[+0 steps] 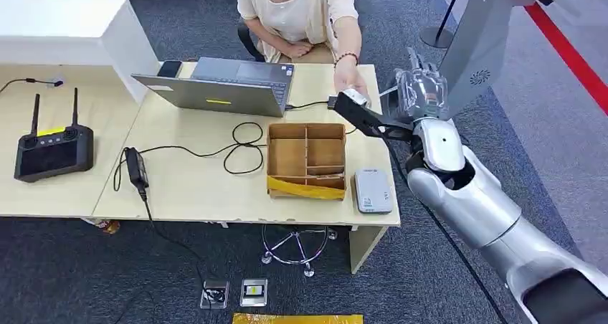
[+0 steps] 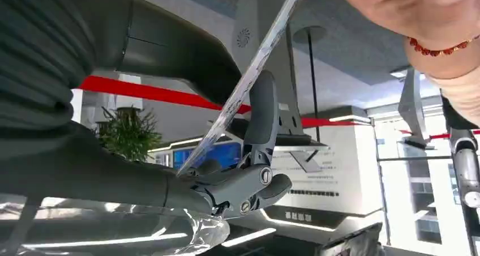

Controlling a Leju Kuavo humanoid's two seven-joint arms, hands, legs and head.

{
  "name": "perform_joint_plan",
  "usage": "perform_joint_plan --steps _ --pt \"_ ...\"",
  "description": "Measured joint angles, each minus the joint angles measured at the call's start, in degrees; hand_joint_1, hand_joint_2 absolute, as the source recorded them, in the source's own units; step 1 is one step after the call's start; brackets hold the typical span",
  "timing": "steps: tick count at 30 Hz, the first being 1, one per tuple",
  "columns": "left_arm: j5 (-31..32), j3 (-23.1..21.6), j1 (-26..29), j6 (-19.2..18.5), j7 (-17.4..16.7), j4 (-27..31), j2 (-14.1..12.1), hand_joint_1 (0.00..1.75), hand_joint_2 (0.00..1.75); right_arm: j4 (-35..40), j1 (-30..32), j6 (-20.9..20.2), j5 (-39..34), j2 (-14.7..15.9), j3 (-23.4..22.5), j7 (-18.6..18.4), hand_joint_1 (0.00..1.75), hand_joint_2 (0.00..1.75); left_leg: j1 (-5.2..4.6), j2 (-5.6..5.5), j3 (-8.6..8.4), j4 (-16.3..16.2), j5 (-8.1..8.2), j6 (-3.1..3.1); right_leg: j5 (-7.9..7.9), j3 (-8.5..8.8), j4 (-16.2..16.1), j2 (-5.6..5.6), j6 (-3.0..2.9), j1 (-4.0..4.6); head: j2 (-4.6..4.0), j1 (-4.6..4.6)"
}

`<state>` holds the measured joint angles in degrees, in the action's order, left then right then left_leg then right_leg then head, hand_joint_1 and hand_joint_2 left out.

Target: Pass the card to the sensor for recognition and then transmit it.

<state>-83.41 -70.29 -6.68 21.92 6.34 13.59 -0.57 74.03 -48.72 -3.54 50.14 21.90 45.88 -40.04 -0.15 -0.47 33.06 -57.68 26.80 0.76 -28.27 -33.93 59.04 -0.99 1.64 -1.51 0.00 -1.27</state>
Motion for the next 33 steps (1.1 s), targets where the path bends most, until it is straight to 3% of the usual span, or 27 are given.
perform_joint_plan --steps 19,20,21,22,28,33 --pt "-0.35 0.17 0.01 0.37 0.09 0.00 0.31 0.00 0.00 -5.51 -0.41 -0.02 4.21 -1.92 -0.09 0.00 1.75 1.75 0.00 0.00 0.00 0.00 0.00 0.00 0.00 0.00 0.00 0.00 0.00 0.01 0.00 0.00" --pt "-0.35 0.17 0.01 0.37 0.09 0.00 0.31 0.00 0.00 -5.66 -0.43 0.00 4.22 -1.99 -0.09 0.00 1.15 1.75 0.00 0.00 0.00 0.00 0.00 0.00 0.00 0.00 0.00 0.00 0.00 0.00 0.00 0.02" --pt "-0.35 0.17 0.01 0.37 0.15 0.00 0.31 0.00 0.00 -5.83 -0.45 0.07 4.22 -2.16 -0.09 0.00 0.00 1.75 0.00 0.00 0.00 0.00 0.00 0.00 0.00 0.00 0.00 0.00 0.00 0.01 0.00 0.02" --pt "-0.35 0.17 0.01 0.37 0.31 0.00 0.31 0.00 0.00 -6.01 -0.49 0.18 4.22 -2.27 -0.09 0.00 0.00 0.00 0.01 0.00 0.00 0.00 0.00 0.00 0.00 0.00 0.00 0.00 0.00 0.01 0.00 0.00" --pt "-0.35 0.17 0.01 0.22 0.48 0.00 0.33 0.00 0.00 -7.76 -1.37 -0.77 3.43 -3.21 0.70 3.43 0.00 0.00 0.01 0.00 -0.01 0.00 0.00 0.00 0.00 0.00 0.00 0.00 -0.01 0.01 0.00 0.00" --pt "-0.57 0.24 0.01 0.48 0.48 0.00 0.48 0.00 0.00 -9.44 -2.20 1.84 3.71 -4.37 1.07 3.87 0.00 0.00 0.01 0.00 -0.01 0.00 0.00 -0.01 0.01 0.00 0.01 0.01 -0.01 0.01 0.00 0.02"
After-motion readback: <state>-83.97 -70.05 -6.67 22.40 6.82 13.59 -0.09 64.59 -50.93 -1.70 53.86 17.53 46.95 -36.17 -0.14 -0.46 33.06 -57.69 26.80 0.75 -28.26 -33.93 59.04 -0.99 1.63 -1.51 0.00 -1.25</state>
